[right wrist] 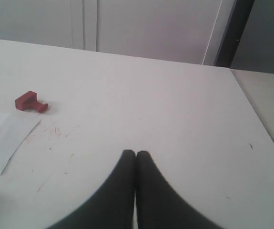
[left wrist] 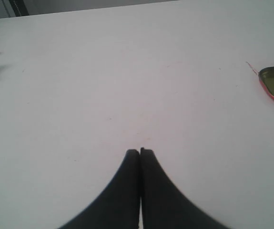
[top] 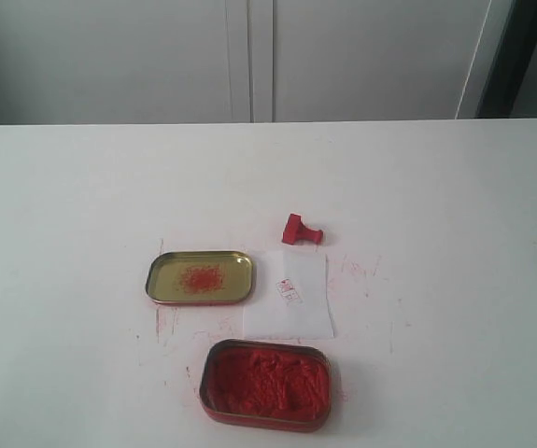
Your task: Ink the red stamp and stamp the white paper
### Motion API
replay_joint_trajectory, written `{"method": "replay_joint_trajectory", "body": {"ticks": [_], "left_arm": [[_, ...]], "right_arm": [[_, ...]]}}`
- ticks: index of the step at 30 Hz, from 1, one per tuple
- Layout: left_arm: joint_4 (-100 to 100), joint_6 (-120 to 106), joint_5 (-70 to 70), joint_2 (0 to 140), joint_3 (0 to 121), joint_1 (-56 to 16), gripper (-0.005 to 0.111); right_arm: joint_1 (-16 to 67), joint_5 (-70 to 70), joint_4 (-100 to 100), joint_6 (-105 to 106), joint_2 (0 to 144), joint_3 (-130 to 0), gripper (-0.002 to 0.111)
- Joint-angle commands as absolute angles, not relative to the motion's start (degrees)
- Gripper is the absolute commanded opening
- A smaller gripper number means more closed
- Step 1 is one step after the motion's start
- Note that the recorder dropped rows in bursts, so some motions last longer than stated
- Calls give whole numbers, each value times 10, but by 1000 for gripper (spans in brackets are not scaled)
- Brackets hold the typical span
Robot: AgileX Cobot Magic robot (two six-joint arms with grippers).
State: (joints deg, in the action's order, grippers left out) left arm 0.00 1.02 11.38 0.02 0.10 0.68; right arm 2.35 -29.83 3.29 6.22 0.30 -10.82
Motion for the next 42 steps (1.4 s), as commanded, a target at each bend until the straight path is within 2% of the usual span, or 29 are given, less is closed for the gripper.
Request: {"method": "replay_joint_trajectory", "body": {"ticks": [1,18,42], "left_arm": [[-3,12,111,0,0,4,0],[-3,12,111,0,0,4,0],[-3,12,111,0,0,4,0]], "right_arm": [[24,-245,29,62,0,-79,0],[24,-211,29,62,0,-1,0],[24,-200,29,62,0,0,0]]}}
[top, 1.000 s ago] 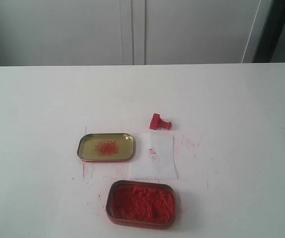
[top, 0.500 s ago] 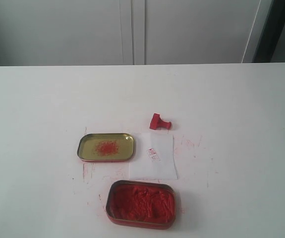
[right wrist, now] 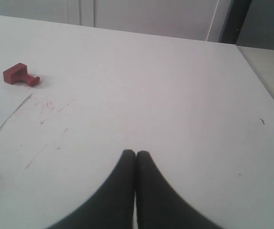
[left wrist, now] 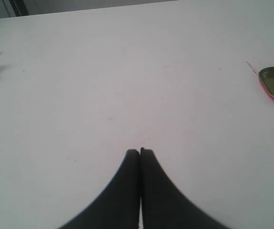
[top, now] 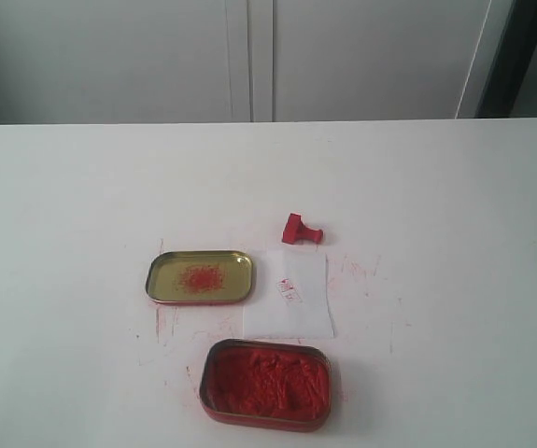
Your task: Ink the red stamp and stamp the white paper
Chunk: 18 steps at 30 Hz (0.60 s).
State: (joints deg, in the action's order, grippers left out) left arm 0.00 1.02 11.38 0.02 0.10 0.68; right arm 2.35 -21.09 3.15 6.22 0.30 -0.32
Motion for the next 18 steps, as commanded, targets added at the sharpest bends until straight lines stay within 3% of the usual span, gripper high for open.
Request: {"method": "replay_joint_trajectory", "body": {"ticks": [1,18], "left_arm": [[-3,12,111,0,0,4,0],[-3,12,111,0,0,4,0]], "right_arm": [[24,-200,29,62,0,0,0],[24,-200,29,53,0,0,0]]}}
